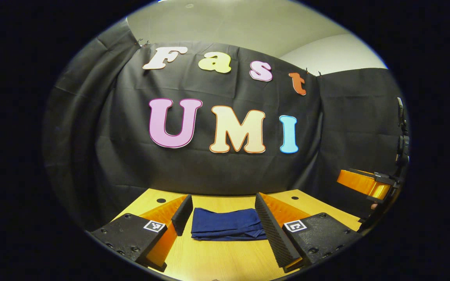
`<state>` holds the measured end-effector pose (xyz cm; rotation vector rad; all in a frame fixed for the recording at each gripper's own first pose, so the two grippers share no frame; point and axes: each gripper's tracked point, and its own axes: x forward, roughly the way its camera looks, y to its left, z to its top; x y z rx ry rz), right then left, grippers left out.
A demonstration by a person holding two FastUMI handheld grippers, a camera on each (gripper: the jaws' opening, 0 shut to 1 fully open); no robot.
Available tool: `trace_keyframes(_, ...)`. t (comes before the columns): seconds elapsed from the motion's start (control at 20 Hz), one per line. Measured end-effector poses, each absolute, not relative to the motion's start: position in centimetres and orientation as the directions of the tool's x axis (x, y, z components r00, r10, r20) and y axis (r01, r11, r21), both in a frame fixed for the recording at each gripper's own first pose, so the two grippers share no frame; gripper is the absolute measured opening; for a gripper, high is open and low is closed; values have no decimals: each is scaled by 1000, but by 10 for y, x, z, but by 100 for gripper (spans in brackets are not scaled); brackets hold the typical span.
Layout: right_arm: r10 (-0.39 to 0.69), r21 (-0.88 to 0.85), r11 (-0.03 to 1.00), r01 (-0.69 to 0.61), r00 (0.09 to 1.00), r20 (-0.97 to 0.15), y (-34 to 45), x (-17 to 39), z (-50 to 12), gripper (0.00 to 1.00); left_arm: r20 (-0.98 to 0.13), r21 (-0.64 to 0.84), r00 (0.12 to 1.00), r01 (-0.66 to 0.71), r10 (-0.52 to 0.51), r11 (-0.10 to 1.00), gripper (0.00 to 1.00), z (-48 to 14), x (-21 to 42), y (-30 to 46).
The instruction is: Grasp the waist and the cuffs of the jeans and fold them to make the two legs overlap; first hold the waist and fold one-third of the jeans toward the cuffs, then hold the cuffs and fold the remaining one-third in the same direction to finish folding.
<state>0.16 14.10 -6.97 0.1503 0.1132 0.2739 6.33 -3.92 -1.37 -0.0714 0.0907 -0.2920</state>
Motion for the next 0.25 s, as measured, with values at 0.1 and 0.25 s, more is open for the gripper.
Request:
trace_keyframes(0.1, 275, 145, 954, -263, 959, -71, 144, -3, -62, 97, -60, -77, 953, 292, -297, 953, 94, -4, 63, -38)
trace_keyframes(0.25, 279, 142, 953, -268, 958, -67, 147, -10, -57, 97, -30, -81, 954, 296, -299, 952, 94, 6, 64, -37)
